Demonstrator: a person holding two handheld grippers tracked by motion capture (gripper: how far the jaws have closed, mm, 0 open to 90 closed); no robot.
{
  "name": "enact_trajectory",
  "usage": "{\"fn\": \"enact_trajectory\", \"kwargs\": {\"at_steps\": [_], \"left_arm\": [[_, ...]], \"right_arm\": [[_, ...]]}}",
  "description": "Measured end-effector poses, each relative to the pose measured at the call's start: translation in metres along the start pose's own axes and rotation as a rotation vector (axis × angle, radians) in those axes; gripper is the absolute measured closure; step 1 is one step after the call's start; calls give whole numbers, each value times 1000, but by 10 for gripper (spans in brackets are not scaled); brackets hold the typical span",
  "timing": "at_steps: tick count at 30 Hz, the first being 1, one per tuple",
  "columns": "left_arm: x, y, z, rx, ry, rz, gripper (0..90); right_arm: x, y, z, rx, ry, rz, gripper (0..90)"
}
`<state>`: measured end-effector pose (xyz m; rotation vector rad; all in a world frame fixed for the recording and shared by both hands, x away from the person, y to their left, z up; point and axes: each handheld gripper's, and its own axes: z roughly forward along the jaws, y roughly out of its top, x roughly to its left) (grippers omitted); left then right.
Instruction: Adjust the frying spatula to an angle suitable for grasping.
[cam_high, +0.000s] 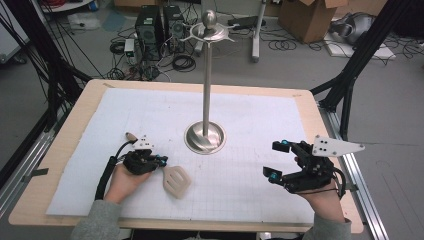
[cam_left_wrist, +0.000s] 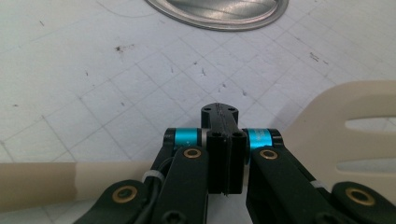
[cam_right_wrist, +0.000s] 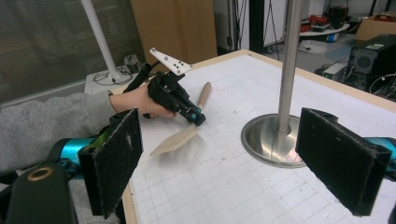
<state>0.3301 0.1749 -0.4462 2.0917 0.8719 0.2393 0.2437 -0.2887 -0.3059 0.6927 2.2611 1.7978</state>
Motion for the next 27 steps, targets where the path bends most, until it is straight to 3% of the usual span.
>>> {"fn": "enact_trajectory", "kwargs": {"at_steps": [6, 22, 27], "left_arm": [[-2, 0, 0, 9, -18, -4, 899], [-16, -8, -3, 16, -63, 47, 899], [-15, -10, -4, 7, -77, 22, 899]], "right_arm": [[0, 0, 0, 2, 2, 2, 137], [0, 0, 0, 2, 3, 1, 137], [0, -1, 0, 6, 3, 5, 138]]}}
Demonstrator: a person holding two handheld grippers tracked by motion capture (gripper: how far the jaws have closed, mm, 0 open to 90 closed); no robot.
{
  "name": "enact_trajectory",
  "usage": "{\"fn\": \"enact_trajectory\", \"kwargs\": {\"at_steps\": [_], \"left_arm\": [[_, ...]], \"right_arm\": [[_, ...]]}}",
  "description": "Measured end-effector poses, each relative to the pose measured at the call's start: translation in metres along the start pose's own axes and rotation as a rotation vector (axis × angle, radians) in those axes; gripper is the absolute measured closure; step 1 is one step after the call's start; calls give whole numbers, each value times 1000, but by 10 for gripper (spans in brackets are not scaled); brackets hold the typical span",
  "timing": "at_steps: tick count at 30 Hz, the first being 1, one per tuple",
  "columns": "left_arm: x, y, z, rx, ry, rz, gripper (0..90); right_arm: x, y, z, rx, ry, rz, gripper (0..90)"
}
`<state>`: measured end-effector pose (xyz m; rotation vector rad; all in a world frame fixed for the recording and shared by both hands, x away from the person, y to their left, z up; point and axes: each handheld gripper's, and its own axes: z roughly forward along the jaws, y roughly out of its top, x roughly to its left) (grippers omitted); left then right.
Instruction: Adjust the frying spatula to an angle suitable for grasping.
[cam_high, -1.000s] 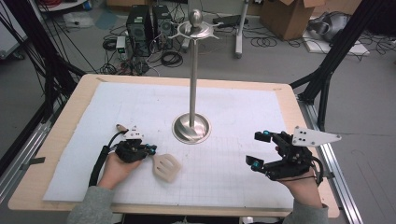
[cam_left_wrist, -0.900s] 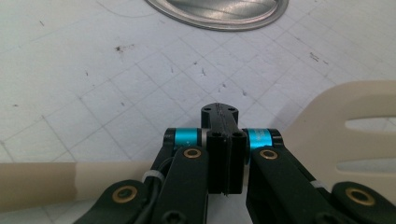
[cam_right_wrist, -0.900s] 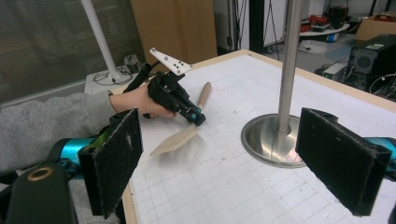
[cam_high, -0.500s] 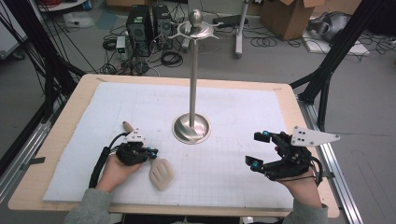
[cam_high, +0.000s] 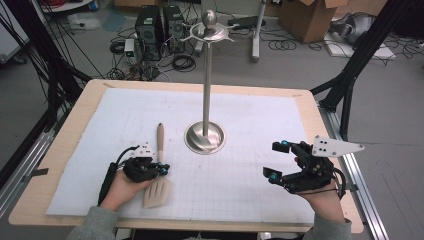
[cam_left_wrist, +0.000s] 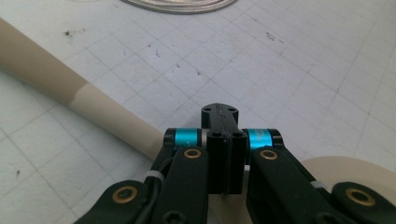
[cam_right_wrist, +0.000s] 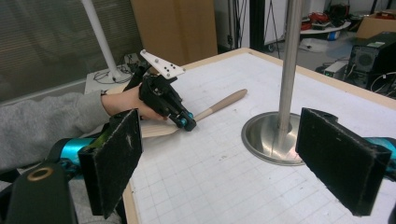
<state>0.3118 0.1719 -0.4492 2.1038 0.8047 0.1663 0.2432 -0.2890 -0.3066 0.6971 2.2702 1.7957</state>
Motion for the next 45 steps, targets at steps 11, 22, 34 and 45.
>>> {"fn": "enact_trajectory", "kwargs": {"at_steps": [11, 22, 34, 45], "left_arm": [[-1, -2, -7, 27, -9, 13, 899], [-1, -10, -21, 58, -10, 24, 899], [-1, -25, -43, 83, 14, 58, 898], [-1, -27, -49, 95, 15, 77, 898]], "right_arm": [[0, 0, 0, 0, 3, 0, 138], [0, 0, 1, 4, 4, -3, 137], [0, -1, 7, 24, 9, -3, 138], [0, -1, 4, 18, 2, -2, 138]]}}
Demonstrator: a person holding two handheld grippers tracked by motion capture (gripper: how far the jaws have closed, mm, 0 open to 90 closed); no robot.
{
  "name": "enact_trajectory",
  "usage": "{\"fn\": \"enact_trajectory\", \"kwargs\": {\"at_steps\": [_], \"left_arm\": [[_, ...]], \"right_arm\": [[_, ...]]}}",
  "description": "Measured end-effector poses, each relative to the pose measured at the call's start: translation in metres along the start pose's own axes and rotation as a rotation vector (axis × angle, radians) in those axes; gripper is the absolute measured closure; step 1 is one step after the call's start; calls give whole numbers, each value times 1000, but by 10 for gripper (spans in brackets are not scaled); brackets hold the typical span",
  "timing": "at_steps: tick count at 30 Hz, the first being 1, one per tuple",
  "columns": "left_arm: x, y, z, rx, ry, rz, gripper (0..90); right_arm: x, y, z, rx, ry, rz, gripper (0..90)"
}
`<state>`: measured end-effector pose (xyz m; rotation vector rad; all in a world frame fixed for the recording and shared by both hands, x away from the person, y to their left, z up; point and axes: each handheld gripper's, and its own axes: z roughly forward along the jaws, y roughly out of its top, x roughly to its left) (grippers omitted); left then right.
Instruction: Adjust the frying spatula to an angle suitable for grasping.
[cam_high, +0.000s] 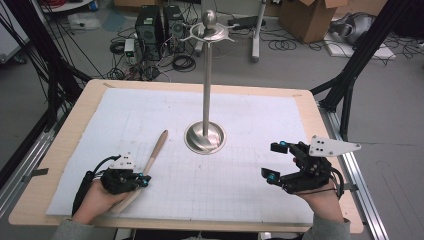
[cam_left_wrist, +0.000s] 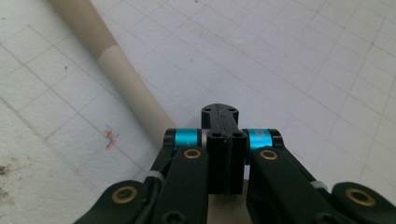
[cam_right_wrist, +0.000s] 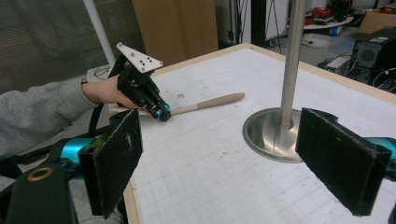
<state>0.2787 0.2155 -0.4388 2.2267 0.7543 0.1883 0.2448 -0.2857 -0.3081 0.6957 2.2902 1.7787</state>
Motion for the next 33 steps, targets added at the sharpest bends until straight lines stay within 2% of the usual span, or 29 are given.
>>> {"fn": "enact_trajectory", "kwargs": {"at_steps": [4, 5, 9, 12, 15, 18, 22, 29, 31, 33], "left_arm": [[2, 3, -5, -58, -2, -18, 898], [3, 5, -7, -70, 8, -20, 898], [12, 10, -16, -132, 54, -75, 898], [17, 11, -15, -138, 87, -101, 898], [24, 11, -9, -123, 122, -133, 898], [30, 12, -3, -118, 136, -158, 898], [37, 16, 6, -106, 146, -181, 898], [46, 22, 9, -130, 163, -228, 898], [47, 22, 11, -153, 159, -234, 898], [48, 22, 13, -153, 159, -226, 898]], "right_arm": [[1, 1, 1, 4, -1, 1, 138], [1, 1, 1, 5, 0, -2, 138], [0, 1, 3, 7, 2, -3, 138], [0, 0, 4, 11, 2, -2, 138], [0, 0, 5, 16, 3, -2, 138], [0, 0, 5, 15, 3, 0, 138], [-2, 0, 4, 12, 2, 3, 138], [-3, -1, 2, 3, 2, 6, 138], [-2, -1, 2, 4, 4, 5, 138], [-2, -1, 2, 3, 5, 4, 138]]}}
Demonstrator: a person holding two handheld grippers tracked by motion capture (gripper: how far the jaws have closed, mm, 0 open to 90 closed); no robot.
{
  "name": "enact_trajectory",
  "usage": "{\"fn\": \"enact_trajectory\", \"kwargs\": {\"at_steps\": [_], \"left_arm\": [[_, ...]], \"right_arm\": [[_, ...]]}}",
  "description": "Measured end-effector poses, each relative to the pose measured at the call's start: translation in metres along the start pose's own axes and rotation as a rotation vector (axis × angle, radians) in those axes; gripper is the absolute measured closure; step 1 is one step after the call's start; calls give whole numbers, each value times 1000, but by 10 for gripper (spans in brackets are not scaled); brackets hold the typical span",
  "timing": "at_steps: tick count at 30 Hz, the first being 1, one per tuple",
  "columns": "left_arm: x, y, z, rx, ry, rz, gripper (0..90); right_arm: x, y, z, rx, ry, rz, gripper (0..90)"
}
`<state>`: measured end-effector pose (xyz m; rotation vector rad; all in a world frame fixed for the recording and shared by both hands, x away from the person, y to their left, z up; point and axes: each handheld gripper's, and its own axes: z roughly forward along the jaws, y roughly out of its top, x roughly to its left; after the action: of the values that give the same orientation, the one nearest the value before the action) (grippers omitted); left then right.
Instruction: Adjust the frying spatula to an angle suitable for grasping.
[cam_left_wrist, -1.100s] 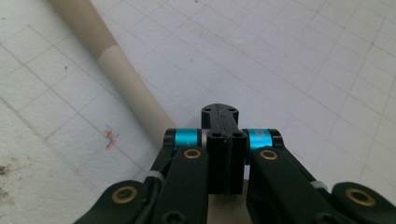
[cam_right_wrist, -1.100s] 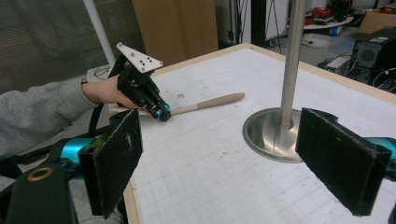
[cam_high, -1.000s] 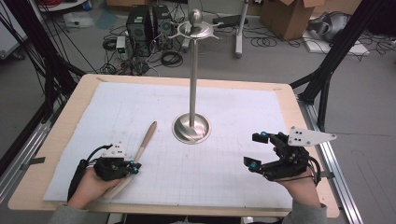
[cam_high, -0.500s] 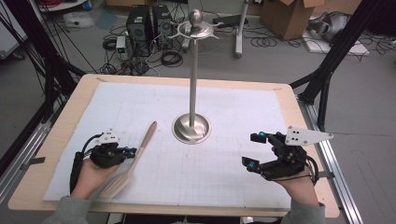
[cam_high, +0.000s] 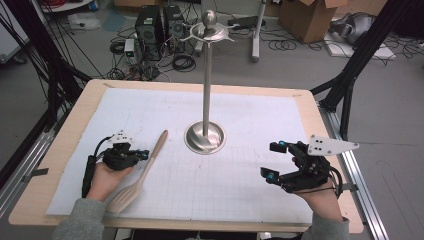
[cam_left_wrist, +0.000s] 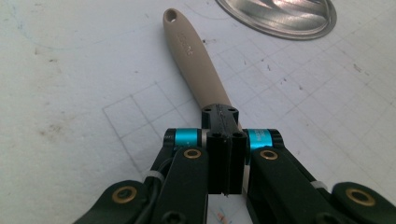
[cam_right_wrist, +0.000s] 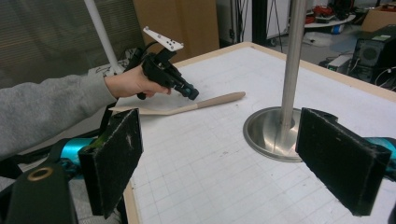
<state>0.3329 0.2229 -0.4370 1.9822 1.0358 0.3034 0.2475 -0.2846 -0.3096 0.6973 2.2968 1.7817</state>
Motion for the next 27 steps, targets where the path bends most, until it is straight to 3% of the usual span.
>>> {"fn": "enact_trajectory", "kwargs": {"at_steps": [7, 15, 20, 27], "left_arm": [[2, 0, 7, 13, 7, 33, 898], [2, -1, 14, 42, 2, 22, 898], [-1, 3, 15, 69, -3, 55, 898], [-9, 9, 20, 109, -45, 97, 899]], "right_arm": [[0, 0, 1, 1, 3, 0, 138], [0, 0, 1, -2, 5, -2, 138], [0, 0, 2, 3, 8, -3, 138], [-1, 1, 4, 5, 9, -2, 138]]}}
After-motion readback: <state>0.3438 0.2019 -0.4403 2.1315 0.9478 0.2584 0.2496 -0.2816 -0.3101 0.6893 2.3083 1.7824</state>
